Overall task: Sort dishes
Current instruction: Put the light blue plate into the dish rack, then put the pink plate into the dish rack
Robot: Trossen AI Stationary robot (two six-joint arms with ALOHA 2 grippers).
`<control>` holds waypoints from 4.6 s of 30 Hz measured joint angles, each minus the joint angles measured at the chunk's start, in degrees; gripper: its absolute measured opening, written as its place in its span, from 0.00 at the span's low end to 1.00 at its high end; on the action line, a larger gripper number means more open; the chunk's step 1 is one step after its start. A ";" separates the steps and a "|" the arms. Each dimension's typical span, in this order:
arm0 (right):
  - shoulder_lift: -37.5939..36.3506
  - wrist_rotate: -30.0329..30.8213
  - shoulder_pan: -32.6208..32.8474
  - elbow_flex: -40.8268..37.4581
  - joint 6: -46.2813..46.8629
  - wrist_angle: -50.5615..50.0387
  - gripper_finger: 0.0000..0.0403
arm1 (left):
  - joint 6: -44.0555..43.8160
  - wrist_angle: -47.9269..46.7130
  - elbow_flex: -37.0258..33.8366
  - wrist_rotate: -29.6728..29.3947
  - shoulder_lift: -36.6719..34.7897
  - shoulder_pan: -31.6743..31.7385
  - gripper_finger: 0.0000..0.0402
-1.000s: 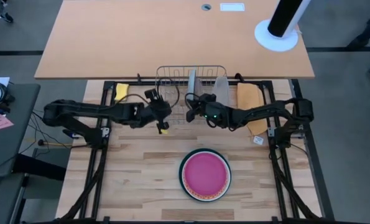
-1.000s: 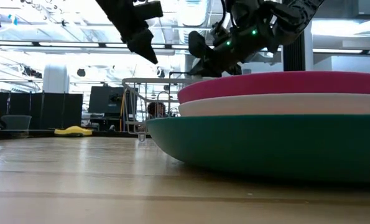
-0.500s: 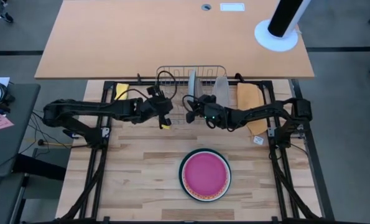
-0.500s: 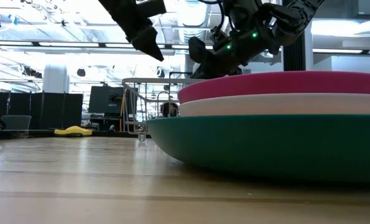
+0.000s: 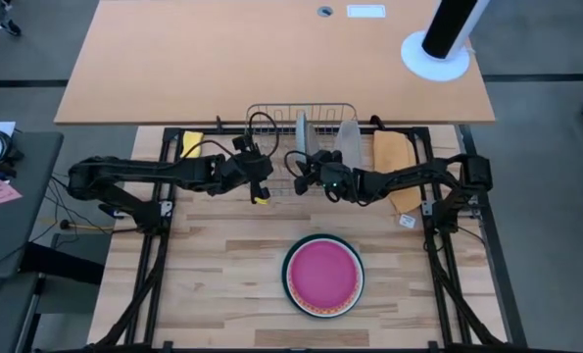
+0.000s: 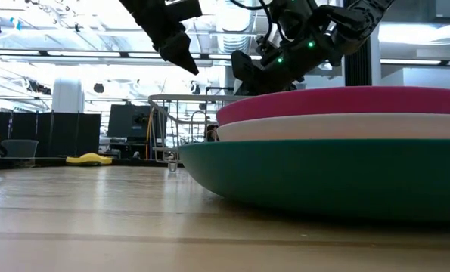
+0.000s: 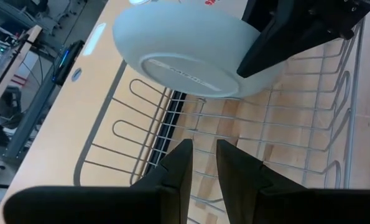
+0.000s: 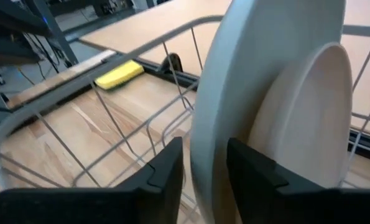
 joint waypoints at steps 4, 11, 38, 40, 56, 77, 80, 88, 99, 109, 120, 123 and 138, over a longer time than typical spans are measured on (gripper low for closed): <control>-0.90 -0.03 0.36 0.04 0.11 -1.47 0.38 | -1.53 -0.66 0.00 0.01 0.00 -0.14 0.17; -3.28 -0.12 1.14 0.07 0.02 -4.83 0.50 | -6.64 -5.35 0.00 0.01 0.00 -2.08 0.17; -35.60 -3.08 24.24 0.09 -10.16 -38.32 0.55 | -12.02 -8.21 6.61 -4.23 0.00 -15.35 0.17; -36.96 -3.62 25.84 0.09 -10.01 -41.84 0.55 | -12.16 -7.02 7.07 -2.81 0.00 -16.15 0.17; -31.72 -10.78 34.78 0.09 -7.36 -55.79 0.55 | -29.09 -4.64 6.43 17.39 1.16 -22.48 0.17; -17.58 -11.91 43.33 0.09 4.04 -57.24 0.55 | -33.84 -1.43 6.40 21.21 17.99 -26.24 0.17; -17.07 -11.94 44.22 0.09 7.61 -57.46 0.55 | -36.87 1.03 6.40 22.05 17.94 -26.54 0.17; -17.19 -11.90 48.38 0.09 21.48 -57.37 0.55 | -40.73 6.92 6.43 21.95 20.56 -29.90 0.17; -10.79 -7.35 55.94 0.09 33.24 -55.10 0.55 | -46.16 7.39 6.43 20.94 25.33 -31.97 0.17; -4.60 -7.56 58.64 0.07 39.02 -53.48 0.55 | -45.60 7.69 7.74 15.77 25.35 -34.20 0.17; -7.70 -7.27 55.98 0.07 31.40 -53.71 0.55 | -44.62 6.86 8.28 14.30 28.22 -32.40 0.17; -8.90 -7.19 54.61 0.07 27.65 -53.90 0.55 | -44.21 6.38 8.85 15.32 29.87 -31.36 0.17; -18.73 -6.93 49.99 0.07 14.26 -57.90 0.55 | -41.20 6.50 8.90 19.98 30.82 -27.05 0.17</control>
